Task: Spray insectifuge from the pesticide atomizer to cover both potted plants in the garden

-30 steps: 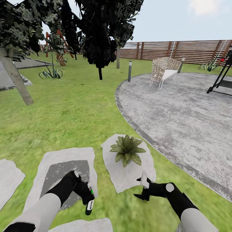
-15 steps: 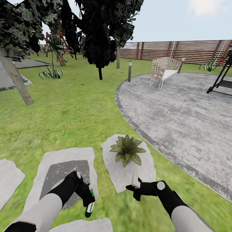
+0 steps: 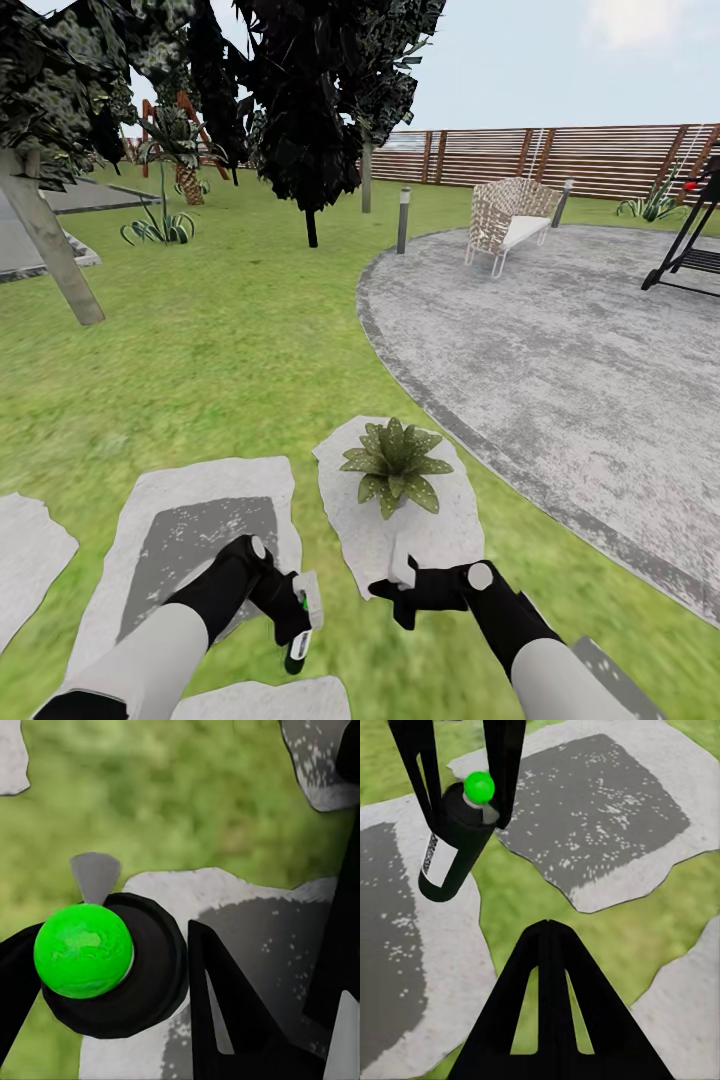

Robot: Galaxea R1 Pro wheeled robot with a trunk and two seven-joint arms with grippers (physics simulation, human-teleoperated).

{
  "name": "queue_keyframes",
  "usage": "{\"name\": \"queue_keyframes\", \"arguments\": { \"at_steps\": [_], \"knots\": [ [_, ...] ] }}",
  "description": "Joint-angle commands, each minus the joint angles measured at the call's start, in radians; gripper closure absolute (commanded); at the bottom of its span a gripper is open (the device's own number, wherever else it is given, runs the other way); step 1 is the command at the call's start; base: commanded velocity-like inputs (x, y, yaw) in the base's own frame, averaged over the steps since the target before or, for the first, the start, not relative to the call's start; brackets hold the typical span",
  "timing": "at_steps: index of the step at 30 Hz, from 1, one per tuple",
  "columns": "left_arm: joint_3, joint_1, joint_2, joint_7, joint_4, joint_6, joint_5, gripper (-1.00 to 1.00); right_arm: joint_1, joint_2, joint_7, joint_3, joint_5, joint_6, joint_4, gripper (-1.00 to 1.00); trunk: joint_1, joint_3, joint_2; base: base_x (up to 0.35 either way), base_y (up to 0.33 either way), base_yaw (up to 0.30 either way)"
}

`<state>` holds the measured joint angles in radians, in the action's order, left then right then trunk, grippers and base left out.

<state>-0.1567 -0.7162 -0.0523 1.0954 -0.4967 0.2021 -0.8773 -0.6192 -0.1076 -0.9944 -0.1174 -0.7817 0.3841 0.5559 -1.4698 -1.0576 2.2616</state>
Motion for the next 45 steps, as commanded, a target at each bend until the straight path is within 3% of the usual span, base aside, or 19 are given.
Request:
{"name": "queue_keyframes", "arguments": {
  "at_steps": [1,10,16,23,35,45],
  "knots": [
    [-0.001,0.000,-0.002,0.005,-0.002,0.009,0.000,1.00,-0.001,-0.004,-0.006,-0.008,-0.008,0.004,0.001,1.00,0.000,-0.001,0.000,0.000,0.000,0.000],
    [-0.001,-0.002,-0.042,0.002,-0.014,0.007,0.001,1.00,-0.001,-0.019,-0.006,-0.008,-0.008,0.005,0.002,1.00,0.000,-0.001,0.000,0.000,0.000,0.000],
    [0.001,-0.001,-0.055,-0.043,-0.013,0.002,0.004,1.00,-0.001,-0.021,-0.006,-0.008,-0.008,0.004,0.002,1.00,0.000,-0.001,0.000,0.000,0.000,0.000],
    [0.003,0.000,-0.070,-0.046,-0.004,-0.044,0.008,1.00,-0.001,-0.021,-0.006,-0.008,-0.008,0.004,0.002,1.00,0.000,-0.001,0.000,0.000,0.000,0.000],
    [0.003,-0.001,-0.106,-0.046,-0.002,-0.061,0.013,1.00,-0.001,-0.021,-0.006,-0.008,-0.008,0.005,0.001,1.00,0.000,-0.001,0.000,0.000,0.000,0.000],
    [0.003,-0.002,-0.110,-0.046,-0.002,-0.098,0.018,1.00,-0.001,-0.021,-0.004,-0.008,-0.008,0.005,0.001,1.00,0.000,-0.001,0.000,0.000,0.000,0.000]
  ]
}}
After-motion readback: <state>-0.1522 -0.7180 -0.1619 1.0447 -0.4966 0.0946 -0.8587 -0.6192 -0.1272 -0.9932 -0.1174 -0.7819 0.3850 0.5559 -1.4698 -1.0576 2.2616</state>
